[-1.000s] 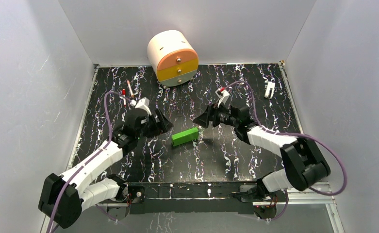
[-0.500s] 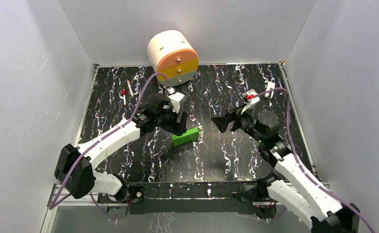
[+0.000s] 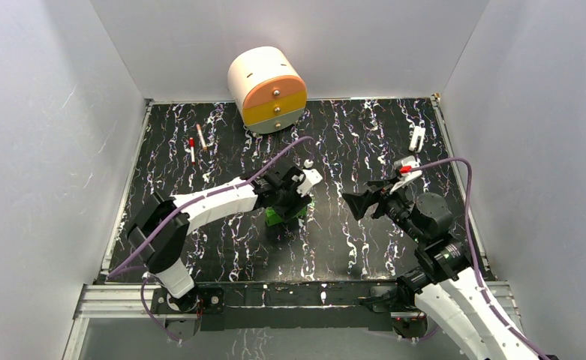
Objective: Fold the paper box
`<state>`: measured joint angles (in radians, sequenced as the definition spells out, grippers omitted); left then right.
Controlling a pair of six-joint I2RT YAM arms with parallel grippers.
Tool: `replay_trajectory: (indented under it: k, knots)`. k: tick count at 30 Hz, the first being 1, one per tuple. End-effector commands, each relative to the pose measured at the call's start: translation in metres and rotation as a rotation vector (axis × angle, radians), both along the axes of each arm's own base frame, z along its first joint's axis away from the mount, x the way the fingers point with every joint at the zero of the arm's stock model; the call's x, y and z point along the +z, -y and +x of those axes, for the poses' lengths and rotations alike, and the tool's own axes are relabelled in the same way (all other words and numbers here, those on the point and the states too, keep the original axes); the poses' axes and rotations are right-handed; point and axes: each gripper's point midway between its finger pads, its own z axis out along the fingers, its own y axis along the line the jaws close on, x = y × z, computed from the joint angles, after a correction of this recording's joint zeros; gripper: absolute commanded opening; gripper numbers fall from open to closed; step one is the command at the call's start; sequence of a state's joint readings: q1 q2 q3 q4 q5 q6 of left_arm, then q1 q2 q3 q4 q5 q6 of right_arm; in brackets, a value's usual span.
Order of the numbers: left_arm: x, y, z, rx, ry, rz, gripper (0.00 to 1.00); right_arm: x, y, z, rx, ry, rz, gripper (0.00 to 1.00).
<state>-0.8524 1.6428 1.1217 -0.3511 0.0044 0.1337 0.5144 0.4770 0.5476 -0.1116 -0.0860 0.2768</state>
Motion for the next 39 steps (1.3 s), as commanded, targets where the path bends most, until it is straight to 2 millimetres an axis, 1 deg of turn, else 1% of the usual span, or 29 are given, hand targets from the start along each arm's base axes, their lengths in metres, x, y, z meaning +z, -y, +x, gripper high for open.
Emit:
replay_trajectory:
  k: [1,2,6,7,9,12,14,15,16,18,19,21,22,24,26,28,31,32,35,37,39]
  knots:
    - [0.017,0.002,0.019,-0.06,0.121,0.063,0.48,0.012,0.009,-0.002,-0.028,0.051,-0.01,0.99]
    - [0.015,0.004,0.019,-0.08,0.127,0.076,0.41,0.013,0.01,-0.003,-0.033,0.053,-0.012,0.99]
    - [0.017,0.01,0.025,-0.175,0.202,0.141,0.18,0.013,0.014,-0.005,-0.042,0.057,-0.024,0.98]
    - [0.018,0.011,0.028,-0.204,0.233,0.156,0.15,0.014,0.015,-0.006,-0.044,0.059,-0.023,0.98]
    - [0.02,0.013,0.037,-0.26,0.305,0.197,0.13,0.017,0.016,-0.007,-0.044,0.064,-0.02,0.99]
    - [0.021,0.009,0.057,-0.33,0.461,0.289,0.13,0.02,0.017,-0.009,-0.047,0.07,-0.018,0.99]
    - [0.018,0.007,0.066,-0.411,0.562,0.351,0.13,0.02,0.019,-0.009,-0.053,0.069,-0.018,0.99]
    - [0.012,0.006,0.067,-0.448,0.603,0.371,0.13,0.019,0.019,-0.01,-0.054,0.067,-0.022,0.99]
    - [0.011,0.005,0.071,-0.471,0.645,0.393,0.13,0.02,0.02,-0.011,-0.054,0.067,-0.021,0.99]
    - [-0.001,0.0,0.073,-0.509,0.684,0.439,0.15,0.021,0.022,-0.011,-0.061,0.068,-0.022,0.99]
    - [-0.01,-0.004,0.07,-0.52,0.676,0.457,0.16,0.022,0.023,-0.012,-0.065,0.07,-0.022,0.99]
    - [-0.021,-0.005,0.062,-0.534,0.669,0.464,0.2,0.024,0.025,-0.012,-0.075,0.079,-0.021,0.99]
    - [-0.024,-0.005,0.058,-0.542,0.679,0.469,0.21,0.025,0.026,-0.013,-0.076,0.083,-0.02,0.99]
    - [-0.025,-0.005,0.05,-0.551,0.707,0.479,0.31,0.026,0.026,-0.013,-0.076,0.086,-0.019,0.99]
    - [-0.026,-0.006,0.042,-0.552,0.7,0.481,0.38,0.026,0.026,-0.013,-0.076,0.084,-0.021,0.99]
    - [-0.024,-0.008,0.037,-0.541,0.693,0.474,0.43,0.025,0.025,-0.012,-0.076,0.08,-0.021,0.99]
    - [-0.015,-0.01,0.029,-0.523,0.693,0.47,0.49,0.026,0.025,-0.011,-0.077,0.075,-0.02,0.99]
    - [-0.012,-0.01,0.025,-0.514,0.683,0.467,0.51,0.027,0.028,-0.009,-0.097,0.075,-0.023,0.98]
    - [-0.003,-0.011,0.007,-0.464,0.618,0.426,0.57,0.031,0.03,-0.011,-0.103,0.08,-0.027,0.98]
    - [0.006,-0.012,-0.005,-0.437,0.573,0.377,0.65,0.033,0.033,-0.011,-0.114,0.077,-0.035,0.99]
    - [0.019,-0.011,-0.016,-0.379,0.518,0.292,0.73,0.032,0.036,-0.012,-0.125,0.067,-0.048,0.99]
